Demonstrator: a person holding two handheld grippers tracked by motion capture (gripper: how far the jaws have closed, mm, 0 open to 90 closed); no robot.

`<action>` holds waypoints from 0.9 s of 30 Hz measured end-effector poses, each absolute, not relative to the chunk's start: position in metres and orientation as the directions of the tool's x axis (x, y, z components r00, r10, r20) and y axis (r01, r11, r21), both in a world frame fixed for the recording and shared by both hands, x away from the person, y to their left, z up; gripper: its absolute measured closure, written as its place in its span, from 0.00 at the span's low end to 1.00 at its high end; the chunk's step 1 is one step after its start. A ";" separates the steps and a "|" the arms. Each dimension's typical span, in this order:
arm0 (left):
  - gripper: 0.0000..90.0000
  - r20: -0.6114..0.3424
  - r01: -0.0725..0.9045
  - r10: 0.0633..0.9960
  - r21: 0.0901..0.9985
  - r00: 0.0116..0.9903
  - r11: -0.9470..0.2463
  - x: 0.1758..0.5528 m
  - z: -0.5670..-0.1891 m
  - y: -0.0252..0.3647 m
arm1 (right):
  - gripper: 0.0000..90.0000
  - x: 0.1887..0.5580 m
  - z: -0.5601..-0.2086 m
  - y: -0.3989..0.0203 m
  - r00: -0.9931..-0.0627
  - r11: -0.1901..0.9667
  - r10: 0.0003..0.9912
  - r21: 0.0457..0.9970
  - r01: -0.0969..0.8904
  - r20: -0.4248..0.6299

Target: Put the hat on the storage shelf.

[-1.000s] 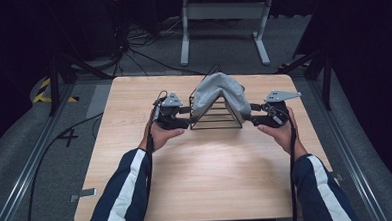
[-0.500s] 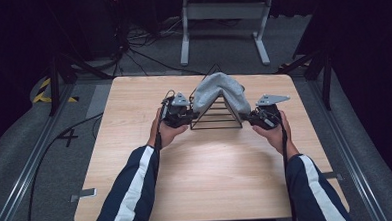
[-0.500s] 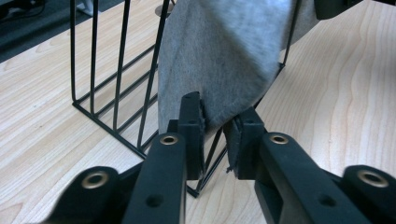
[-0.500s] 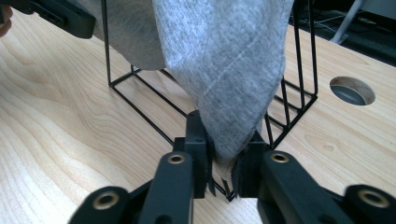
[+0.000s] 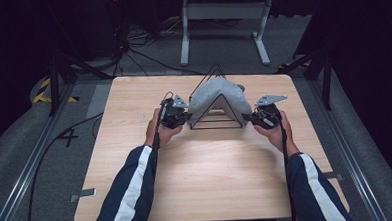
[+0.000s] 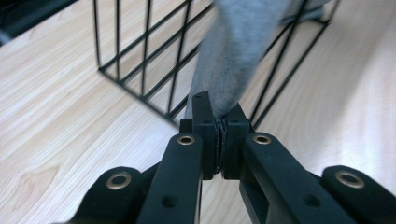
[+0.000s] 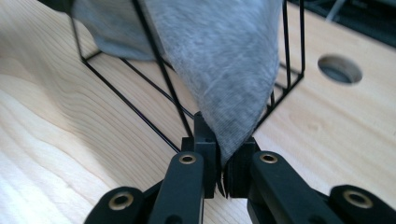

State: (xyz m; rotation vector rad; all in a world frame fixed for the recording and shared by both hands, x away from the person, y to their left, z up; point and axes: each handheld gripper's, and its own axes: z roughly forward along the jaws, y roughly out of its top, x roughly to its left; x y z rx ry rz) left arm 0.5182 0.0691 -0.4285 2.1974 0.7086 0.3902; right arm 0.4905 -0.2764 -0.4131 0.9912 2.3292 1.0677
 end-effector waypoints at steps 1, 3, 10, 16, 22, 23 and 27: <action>0.98 0.046 0.368 0.605 0.756 0.795 -0.541 0.520 -0.430 0.070 | 0.96 0.493 -0.416 -0.277 -0.665 0.460 0.745 0.763 0.454 -0.054; 0.98 0.039 0.382 0.609 0.746 0.792 -0.545 0.522 -0.434 0.071 | 0.96 0.497 -0.422 -0.279 -0.651 0.456 0.758 0.750 0.479 -0.045; 0.98 0.023 0.411 0.616 0.725 0.788 -0.553 0.526 -0.445 0.071 | 0.96 0.505 -0.432 -0.281 -0.621 0.441 0.783 0.734 0.517 -0.033; 0.94 0.086 0.369 0.599 0.715 0.796 -0.593 0.515 -0.438 0.079 | 0.85 0.498 -0.425 -0.286 -0.605 0.440 0.794 0.736 0.515 -0.052; 0.91 0.126 0.335 0.578 0.707 0.806 -0.622 0.496 -0.424 0.105 | 0.83 0.479 -0.408 -0.297 -0.633 0.476 0.769 0.738 0.478 -0.086; 0.91 0.133 0.329 0.582 0.715 0.802 -0.617 0.493 -0.422 0.110 | 0.83 0.476 -0.405 -0.297 -0.637 0.479 0.766 0.739 0.473 -0.088; 0.91 0.142 0.316 0.571 0.714 0.809 -0.625 0.479 -0.412 0.125 | 0.83 0.464 -0.397 -0.300 -0.656 0.492 0.749 0.746 0.448 -0.099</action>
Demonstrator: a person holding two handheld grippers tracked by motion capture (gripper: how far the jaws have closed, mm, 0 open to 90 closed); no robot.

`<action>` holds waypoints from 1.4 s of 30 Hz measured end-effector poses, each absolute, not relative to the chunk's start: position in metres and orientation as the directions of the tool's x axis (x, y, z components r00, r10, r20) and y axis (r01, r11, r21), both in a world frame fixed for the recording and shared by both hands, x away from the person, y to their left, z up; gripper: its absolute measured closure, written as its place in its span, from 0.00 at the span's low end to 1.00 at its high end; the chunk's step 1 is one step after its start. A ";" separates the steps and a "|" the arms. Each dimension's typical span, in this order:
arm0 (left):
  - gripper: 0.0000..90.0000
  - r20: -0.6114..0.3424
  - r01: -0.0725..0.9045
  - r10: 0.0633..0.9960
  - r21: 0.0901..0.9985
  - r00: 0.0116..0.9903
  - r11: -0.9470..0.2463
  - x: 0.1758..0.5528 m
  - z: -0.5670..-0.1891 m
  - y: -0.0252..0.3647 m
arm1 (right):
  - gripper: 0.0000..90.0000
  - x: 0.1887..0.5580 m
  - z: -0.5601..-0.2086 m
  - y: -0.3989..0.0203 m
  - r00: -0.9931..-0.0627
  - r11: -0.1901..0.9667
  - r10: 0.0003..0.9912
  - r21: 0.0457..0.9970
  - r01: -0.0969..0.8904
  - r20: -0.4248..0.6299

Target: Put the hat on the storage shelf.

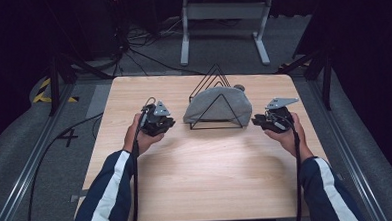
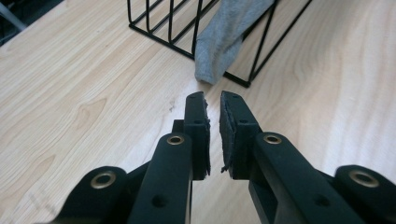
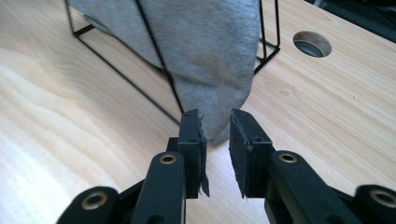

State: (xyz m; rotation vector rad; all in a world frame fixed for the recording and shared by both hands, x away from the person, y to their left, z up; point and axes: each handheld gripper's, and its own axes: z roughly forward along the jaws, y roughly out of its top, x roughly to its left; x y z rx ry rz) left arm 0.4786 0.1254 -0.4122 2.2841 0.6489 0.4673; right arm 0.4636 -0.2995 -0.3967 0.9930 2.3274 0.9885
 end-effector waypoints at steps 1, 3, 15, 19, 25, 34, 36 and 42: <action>0.90 0.156 0.307 0.562 0.704 0.813 -0.640 0.475 -0.410 0.128 | 0.83 0.460 -0.395 -0.299 -0.661 0.499 0.743 0.745 0.444 -0.104; 0.90 0.173 0.295 0.553 0.698 0.815 -0.652 0.469 -0.406 0.132 | 0.83 0.456 -0.393 -0.299 -0.669 0.512 0.735 0.738 0.439 -0.112; 0.87 0.193 0.271 0.514 0.670 0.836 -0.691 0.427 -0.405 0.161 | 0.80 0.423 -0.386 -0.305 -0.705 0.553 0.698 0.720 0.419 -0.126; 0.85 0.196 0.268 0.505 0.660 0.840 -0.702 0.418 -0.406 0.168 | 0.79 0.415 -0.386 -0.309 -0.703 0.559 0.698 0.715 0.420 -0.133; 0.80 0.185 0.270 0.490 0.647 0.852 -0.713 0.397 -0.421 0.182 | 0.72 0.391 -0.394 -0.323 -0.687 0.560 0.710 0.712 0.423 -0.150; 0.47 0.115 0.340 0.531 0.651 0.839 -0.678 0.362 -0.466 0.208 | 0.44 0.346 -0.455 -0.358 -0.672 0.516 0.736 0.707 0.483 -0.078; 0.42 0.070 0.356 0.544 0.686 0.836 -0.635 0.359 -0.472 0.212 | 0.42 0.342 -0.461 -0.362 -0.670 0.500 0.740 0.715 0.488 -0.059; 0.22 0.000 0.409 0.592 0.723 0.806 -0.557 0.357 -0.481 0.222 | 0.26 0.332 -0.468 -0.374 -0.619 0.430 0.785 0.746 0.508 -0.032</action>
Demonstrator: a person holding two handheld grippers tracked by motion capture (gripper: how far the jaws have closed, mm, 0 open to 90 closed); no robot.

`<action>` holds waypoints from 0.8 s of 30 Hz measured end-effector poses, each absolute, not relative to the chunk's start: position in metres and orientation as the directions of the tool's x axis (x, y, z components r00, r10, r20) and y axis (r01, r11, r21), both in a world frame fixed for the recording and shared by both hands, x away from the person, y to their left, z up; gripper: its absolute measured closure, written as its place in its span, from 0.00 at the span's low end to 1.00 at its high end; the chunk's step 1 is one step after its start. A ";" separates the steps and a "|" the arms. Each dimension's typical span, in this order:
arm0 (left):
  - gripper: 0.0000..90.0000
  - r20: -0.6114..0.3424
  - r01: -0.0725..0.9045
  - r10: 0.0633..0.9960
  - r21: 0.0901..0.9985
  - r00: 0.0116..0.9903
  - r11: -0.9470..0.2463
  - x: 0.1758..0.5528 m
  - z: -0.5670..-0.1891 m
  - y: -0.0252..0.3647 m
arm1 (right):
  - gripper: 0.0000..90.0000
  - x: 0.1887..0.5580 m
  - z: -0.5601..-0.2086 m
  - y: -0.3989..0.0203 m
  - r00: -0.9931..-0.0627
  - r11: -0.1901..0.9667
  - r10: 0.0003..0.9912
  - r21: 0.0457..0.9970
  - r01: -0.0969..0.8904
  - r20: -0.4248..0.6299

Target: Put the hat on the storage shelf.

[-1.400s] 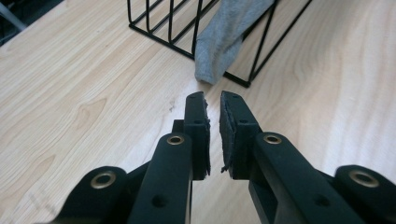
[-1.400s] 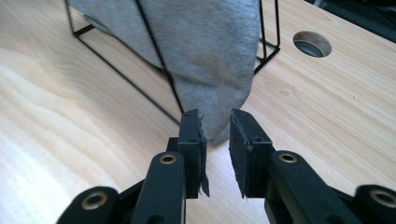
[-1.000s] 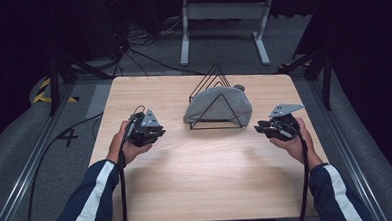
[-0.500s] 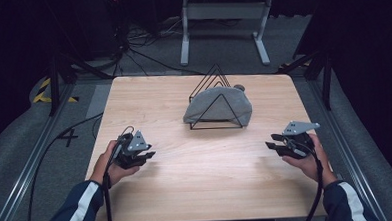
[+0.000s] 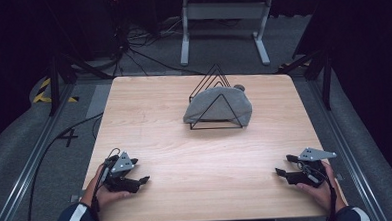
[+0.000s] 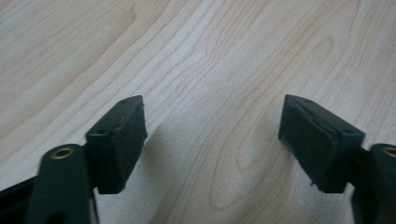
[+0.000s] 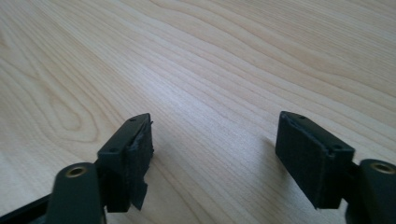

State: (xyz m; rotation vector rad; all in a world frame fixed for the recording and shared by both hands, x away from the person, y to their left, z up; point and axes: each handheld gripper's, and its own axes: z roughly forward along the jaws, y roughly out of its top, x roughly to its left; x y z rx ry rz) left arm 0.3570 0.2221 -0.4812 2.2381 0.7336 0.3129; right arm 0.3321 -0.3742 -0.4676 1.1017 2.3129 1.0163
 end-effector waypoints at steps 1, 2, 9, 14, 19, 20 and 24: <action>0.20 0.000 0.409 0.592 0.723 0.806 -0.557 0.357 -0.481 0.222 | 0.26 0.332 -0.468 -0.374 -0.619 0.430 0.785 0.746 0.508 -0.032; 0.18 -0.014 0.432 0.609 0.718 0.793 -0.546 0.357 -0.482 0.223 | 0.25 0.332 -0.468 -0.374 -0.628 0.437 0.778 0.743 0.507 -0.029; 0.18 -0.015 0.435 0.611 0.717 0.792 -0.546 0.357 -0.481 0.223 | 0.25 0.334 -0.468 -0.374 -0.613 0.425 0.789 0.745 0.515 -0.027; 0.17 -0.014 0.435 0.609 0.713 0.793 -0.550 0.358 -0.481 0.223 | 0.23 0.334 -0.468 -0.373 -0.600 0.420 0.799 0.742 0.523 -0.029; 0.17 -0.015 0.436 0.610 0.713 0.792 -0.549 0.358 -0.481 0.223 | 0.19 0.335 -0.468 -0.373 -0.587 0.413 0.809 0.739 0.532 -0.030; 0.17 -0.013 0.435 0.610 0.713 0.792 -0.550 0.358 -0.481 0.223 | 0.18 0.335 -0.468 -0.373 -0.582 0.410 0.813 0.737 0.538 -0.027; 0.17 -0.005 0.430 0.608 0.712 0.794 -0.555 0.358 -0.481 0.223 | 0.17 0.335 -0.468 -0.373 -0.578 0.409 0.815 0.735 0.541 -0.028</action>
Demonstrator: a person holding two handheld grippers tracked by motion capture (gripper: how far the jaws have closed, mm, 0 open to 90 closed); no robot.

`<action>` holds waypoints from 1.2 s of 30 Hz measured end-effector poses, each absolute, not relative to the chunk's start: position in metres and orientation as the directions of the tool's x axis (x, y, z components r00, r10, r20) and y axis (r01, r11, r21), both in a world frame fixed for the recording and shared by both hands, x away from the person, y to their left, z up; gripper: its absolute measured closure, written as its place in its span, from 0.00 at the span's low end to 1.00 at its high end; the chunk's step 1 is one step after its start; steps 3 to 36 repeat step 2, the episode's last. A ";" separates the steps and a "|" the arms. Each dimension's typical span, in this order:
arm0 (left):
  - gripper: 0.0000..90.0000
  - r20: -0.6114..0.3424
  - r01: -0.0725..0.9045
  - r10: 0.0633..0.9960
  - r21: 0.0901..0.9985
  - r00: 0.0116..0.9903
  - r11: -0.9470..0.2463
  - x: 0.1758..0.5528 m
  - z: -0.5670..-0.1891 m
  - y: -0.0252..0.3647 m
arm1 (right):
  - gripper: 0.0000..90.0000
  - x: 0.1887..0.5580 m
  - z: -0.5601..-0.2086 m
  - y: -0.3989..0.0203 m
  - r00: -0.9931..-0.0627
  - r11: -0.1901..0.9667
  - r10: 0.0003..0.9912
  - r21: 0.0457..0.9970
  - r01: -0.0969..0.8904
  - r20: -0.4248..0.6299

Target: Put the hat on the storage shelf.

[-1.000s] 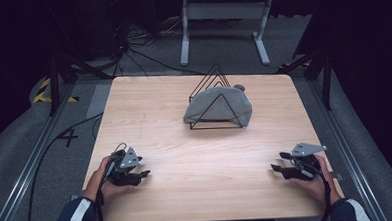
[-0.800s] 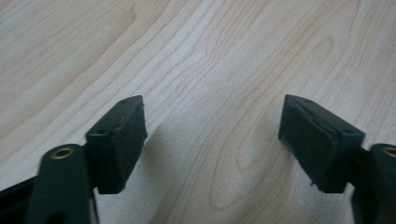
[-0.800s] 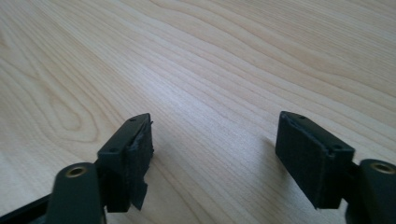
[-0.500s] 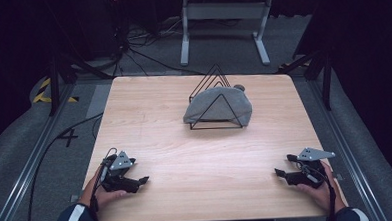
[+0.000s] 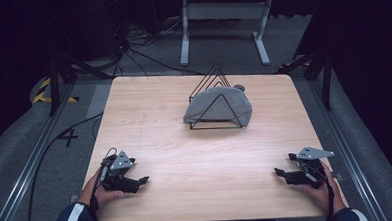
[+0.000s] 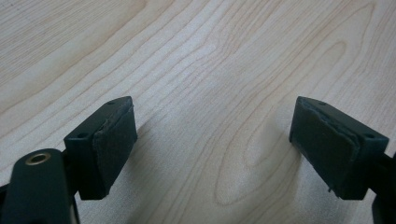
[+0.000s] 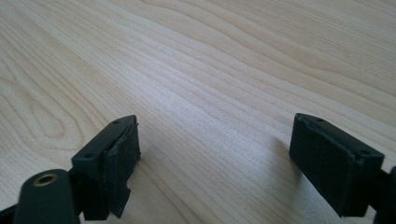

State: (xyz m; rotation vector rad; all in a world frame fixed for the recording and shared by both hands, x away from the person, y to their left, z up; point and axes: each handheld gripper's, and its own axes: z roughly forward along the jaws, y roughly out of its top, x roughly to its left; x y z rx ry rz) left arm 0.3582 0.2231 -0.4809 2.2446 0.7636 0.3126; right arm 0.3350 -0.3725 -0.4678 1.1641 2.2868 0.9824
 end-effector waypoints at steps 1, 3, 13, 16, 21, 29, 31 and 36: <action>0.17 -0.009 0.433 0.611 0.713 0.791 -0.551 0.358 -0.481 0.223 | 0.17 0.335 -0.468 -0.373 -0.578 0.410 0.816 0.735 0.541 -0.029; 0.17 -0.009 0.433 0.611 0.713 0.791 -0.551 0.358 -0.481 0.223 | 0.17 0.335 -0.468 -0.373 -0.578 0.410 0.816 0.735 0.541 -0.029; 0.17 -0.009 0.433 0.611 0.713 0.791 -0.551 0.358 -0.481 0.223 | 0.17 0.335 -0.468 -0.373 -0.578 0.410 0.816 0.735 0.541 -0.029; 0.17 -0.009 0.433 0.611 0.713 0.791 -0.551 0.358 -0.481 0.223 | 0.17 0.335 -0.468 -0.373 -0.578 0.410 0.816 0.735 0.541 -0.029; 0.17 -0.009 0.433 0.611 0.713 0.791 -0.551 0.358 -0.481 0.223 | 0.17 0.335 -0.468 -0.373 -0.578 0.410 0.816 0.735 0.541 -0.029; 0.17 -0.009 0.433 0.611 0.713 0.791 -0.551 0.358 -0.481 0.223 | 0.17 0.335 -0.468 -0.373 -0.578 0.410 0.816 0.735 0.541 -0.029; 0.17 -0.009 0.433 0.611 0.713 0.791 -0.551 0.358 -0.481 0.223 | 0.17 0.335 -0.468 -0.373 -0.578 0.410 0.816 0.735 0.541 -0.029; 0.17 -0.009 0.433 0.611 0.713 0.791 -0.551 0.358 -0.481 0.223 | 0.17 0.335 -0.468 -0.373 -0.578 0.410 0.816 0.735 0.541 -0.029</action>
